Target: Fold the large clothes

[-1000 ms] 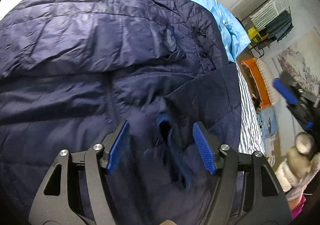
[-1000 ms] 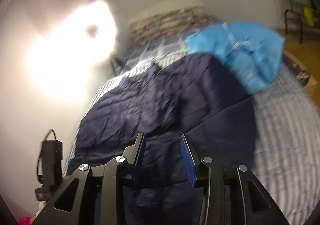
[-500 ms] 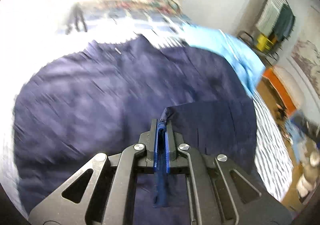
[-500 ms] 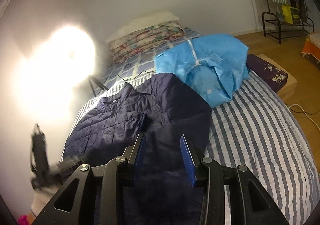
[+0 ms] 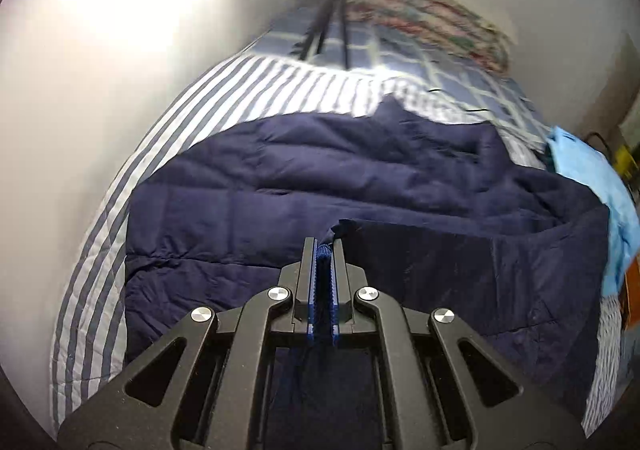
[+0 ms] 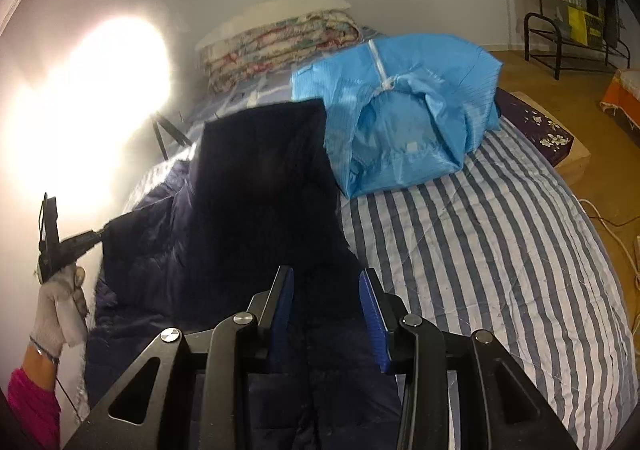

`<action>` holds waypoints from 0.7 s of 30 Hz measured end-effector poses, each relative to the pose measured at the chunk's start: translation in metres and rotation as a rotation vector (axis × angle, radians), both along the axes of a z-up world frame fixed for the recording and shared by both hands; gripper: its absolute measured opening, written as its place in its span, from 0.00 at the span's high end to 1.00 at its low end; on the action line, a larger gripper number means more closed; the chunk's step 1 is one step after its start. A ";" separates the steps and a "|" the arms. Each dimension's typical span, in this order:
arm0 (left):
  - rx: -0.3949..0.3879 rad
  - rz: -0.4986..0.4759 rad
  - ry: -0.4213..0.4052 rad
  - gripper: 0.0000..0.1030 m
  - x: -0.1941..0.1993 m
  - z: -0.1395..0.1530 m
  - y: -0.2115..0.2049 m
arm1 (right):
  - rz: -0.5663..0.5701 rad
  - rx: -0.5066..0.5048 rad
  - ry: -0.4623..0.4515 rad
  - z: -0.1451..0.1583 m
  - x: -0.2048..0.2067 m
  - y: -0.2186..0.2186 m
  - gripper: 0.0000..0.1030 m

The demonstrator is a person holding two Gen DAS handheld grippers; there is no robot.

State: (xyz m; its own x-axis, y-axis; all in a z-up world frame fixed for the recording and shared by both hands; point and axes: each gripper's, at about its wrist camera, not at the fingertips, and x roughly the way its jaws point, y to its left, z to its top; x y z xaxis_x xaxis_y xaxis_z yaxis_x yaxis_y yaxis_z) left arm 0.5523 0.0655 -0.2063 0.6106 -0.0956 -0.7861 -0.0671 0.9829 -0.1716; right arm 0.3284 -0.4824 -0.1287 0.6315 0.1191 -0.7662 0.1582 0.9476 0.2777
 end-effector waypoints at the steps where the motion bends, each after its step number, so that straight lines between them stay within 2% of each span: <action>1: -0.004 0.010 0.003 0.97 0.001 -0.004 0.004 | 0.001 -0.004 0.014 -0.004 0.002 0.002 0.65; 6: 0.014 0.042 0.017 0.97 0.012 -0.025 0.016 | -0.001 -0.028 0.048 -0.017 0.010 0.005 0.66; 12: 0.088 0.027 0.008 0.96 0.027 -0.035 0.003 | -0.004 -0.038 0.064 -0.022 0.012 0.007 0.66; 14: 0.094 0.039 0.005 0.93 0.027 -0.030 0.004 | 0.004 -0.040 0.058 -0.020 0.011 0.009 0.66; 16: 0.102 0.053 0.001 0.82 0.022 -0.022 0.008 | 0.015 -0.054 0.046 -0.017 0.008 0.012 0.66; 18: 0.117 0.071 -0.035 0.75 0.010 -0.005 0.016 | 0.023 -0.065 0.032 -0.013 0.004 0.013 0.66; 21: 0.092 0.065 -0.077 0.75 -0.015 0.023 0.028 | 0.028 -0.065 0.000 -0.003 -0.004 0.011 0.66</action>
State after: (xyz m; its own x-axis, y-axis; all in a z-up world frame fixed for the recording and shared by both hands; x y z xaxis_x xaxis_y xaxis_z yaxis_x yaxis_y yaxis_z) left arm 0.5376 0.0938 -0.1836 0.6722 0.0165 -0.7402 -0.1208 0.9888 -0.0877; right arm 0.3240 -0.4717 -0.1320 0.6284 0.0864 -0.7731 0.1319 0.9676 0.2153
